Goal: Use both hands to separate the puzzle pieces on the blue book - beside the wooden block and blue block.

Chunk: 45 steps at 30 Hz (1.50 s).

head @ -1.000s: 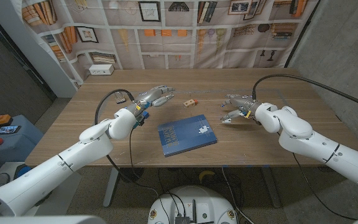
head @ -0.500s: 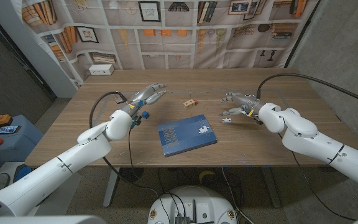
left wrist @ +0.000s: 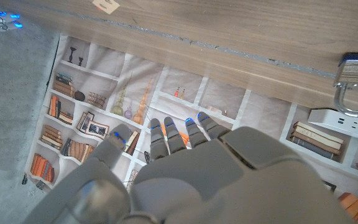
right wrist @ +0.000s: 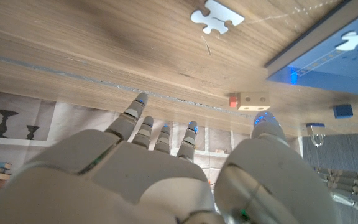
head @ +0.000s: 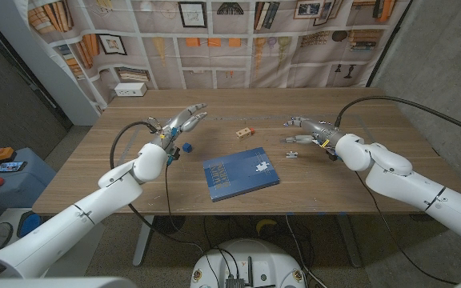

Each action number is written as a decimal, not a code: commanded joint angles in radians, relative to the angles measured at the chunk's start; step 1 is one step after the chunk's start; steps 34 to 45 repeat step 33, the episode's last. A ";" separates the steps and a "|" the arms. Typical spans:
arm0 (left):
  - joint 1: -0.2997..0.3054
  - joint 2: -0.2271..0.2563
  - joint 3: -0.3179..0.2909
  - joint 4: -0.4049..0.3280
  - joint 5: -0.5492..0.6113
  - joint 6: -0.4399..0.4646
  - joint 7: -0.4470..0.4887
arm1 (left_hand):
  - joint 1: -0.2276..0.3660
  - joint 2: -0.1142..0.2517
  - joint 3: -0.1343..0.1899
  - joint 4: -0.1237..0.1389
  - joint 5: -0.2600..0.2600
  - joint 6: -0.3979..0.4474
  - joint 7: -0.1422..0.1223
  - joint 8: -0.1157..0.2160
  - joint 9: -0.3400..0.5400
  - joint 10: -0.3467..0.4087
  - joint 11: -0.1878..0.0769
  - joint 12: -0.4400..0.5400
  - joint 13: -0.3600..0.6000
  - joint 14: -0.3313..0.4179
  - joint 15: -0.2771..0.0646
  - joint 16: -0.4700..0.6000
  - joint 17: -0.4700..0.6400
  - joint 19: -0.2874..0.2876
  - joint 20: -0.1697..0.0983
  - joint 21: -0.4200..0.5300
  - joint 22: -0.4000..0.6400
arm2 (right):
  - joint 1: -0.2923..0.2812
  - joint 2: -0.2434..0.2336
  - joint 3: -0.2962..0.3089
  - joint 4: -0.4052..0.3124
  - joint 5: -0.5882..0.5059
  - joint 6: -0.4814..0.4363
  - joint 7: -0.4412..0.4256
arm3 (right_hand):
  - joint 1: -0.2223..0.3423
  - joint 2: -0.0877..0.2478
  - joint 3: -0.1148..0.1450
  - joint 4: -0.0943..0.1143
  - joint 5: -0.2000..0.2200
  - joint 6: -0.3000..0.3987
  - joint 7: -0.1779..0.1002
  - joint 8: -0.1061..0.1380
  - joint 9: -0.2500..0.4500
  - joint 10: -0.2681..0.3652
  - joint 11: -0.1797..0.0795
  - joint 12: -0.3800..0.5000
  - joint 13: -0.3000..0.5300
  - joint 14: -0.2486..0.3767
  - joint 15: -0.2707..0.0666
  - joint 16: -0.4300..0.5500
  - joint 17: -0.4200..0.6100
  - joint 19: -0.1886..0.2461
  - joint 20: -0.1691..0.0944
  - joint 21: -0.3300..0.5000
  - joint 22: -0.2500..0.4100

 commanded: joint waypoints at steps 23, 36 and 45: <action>-0.029 -0.180 -0.041 0.346 -0.172 -0.303 0.142 | 0.026 0.089 -0.001 -0.031 -0.003 -0.021 0.017 0.002 0.000 -0.021 0.010 0.004 -0.001 0.000 -0.063 0.003 0.001 0.022 -0.045 -0.002 -0.002 | -0.016 0.114 0.064 0.164 0.492 0.240 -0.314 | -0.040 0.043 -0.005 0.012 -0.048 -0.001 0.003 -0.020 -0.007 0.093 -0.033 0.017 -0.011 0.037 -0.058 0.010 -0.018 0.023 -0.044 0.006 0.000; -0.007 -0.202 -0.055 0.360 -0.190 -0.319 0.185 | 0.032 0.093 -0.001 -0.036 -0.003 -0.014 0.019 0.006 0.000 -0.014 0.011 0.008 -0.001 0.017 -0.067 0.009 0.002 0.029 -0.043 -0.002 -0.002 | -0.022 0.135 0.073 0.210 0.553 0.296 -0.344 | -0.049 0.061 -0.004 0.012 -0.068 0.000 0.011 -0.024 -0.008 0.122 -0.037 0.017 -0.014 0.061 -0.070 0.016 -0.026 0.043 -0.055 0.008 -0.001; -0.007 -0.202 -0.055 0.360 -0.190 -0.319 0.185 | 0.032 0.093 -0.001 -0.036 -0.003 -0.014 0.019 0.006 0.000 -0.014 0.011 0.008 -0.001 0.017 -0.067 0.009 0.002 0.029 -0.043 -0.002 -0.002 | -0.022 0.135 0.073 0.210 0.553 0.296 -0.344 | -0.049 0.061 -0.004 0.012 -0.068 0.000 0.011 -0.024 -0.008 0.122 -0.037 0.017 -0.014 0.061 -0.070 0.016 -0.026 0.043 -0.055 0.008 -0.001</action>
